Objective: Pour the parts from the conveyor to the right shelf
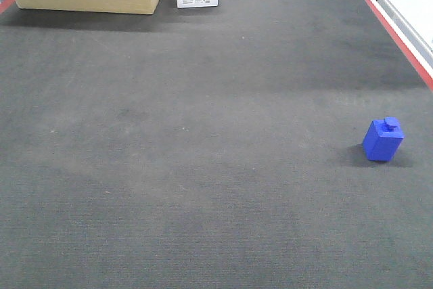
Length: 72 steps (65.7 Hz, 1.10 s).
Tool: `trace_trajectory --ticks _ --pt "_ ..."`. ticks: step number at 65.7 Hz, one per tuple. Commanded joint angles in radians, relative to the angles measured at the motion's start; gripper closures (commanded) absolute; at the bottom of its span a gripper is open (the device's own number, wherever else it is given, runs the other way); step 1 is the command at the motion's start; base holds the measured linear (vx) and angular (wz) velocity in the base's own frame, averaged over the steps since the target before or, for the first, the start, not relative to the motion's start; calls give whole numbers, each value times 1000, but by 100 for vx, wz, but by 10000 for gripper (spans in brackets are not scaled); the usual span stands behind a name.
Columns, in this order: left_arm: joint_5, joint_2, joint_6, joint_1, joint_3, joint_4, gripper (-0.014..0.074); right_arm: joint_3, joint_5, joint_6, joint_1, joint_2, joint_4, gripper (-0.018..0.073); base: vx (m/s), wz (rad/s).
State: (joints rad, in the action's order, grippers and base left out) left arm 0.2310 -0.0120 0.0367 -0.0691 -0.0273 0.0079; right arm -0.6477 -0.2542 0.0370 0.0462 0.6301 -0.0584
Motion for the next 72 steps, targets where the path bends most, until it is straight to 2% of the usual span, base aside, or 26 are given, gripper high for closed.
trace_trajectory --ticks 1,14,21,27,40,62,66,72 --pt "-74 -13 8 4 19 -8 603 -36 78 -10 5 34 -10 -164 0 0" --pt "-74 -13 8 4 19 -8 603 -36 79 -6 5 67 -21 -155 0 0" --pt "-74 -13 8 4 19 -8 603 -57 -19 -5 5 81 -20 -136 0 0" --pt "-74 -13 8 4 19 -8 603 -116 -162 36 6 134 -6 -121 0 0" --pt "-74 -13 8 4 19 -8 603 -312 -422 62 6 363 -8 -113 0 0" --pt "-74 -13 8 4 19 -8 603 -728 -735 -29 14 793 -51 -106 0 0" --pt "-74 -13 8 4 19 -8 603 -804 -797 -61 29 862 -31 -104 0 0" --pt "-74 -13 8 4 19 -8 603 -924 -918 -155 70 976 58 -99 0 0"
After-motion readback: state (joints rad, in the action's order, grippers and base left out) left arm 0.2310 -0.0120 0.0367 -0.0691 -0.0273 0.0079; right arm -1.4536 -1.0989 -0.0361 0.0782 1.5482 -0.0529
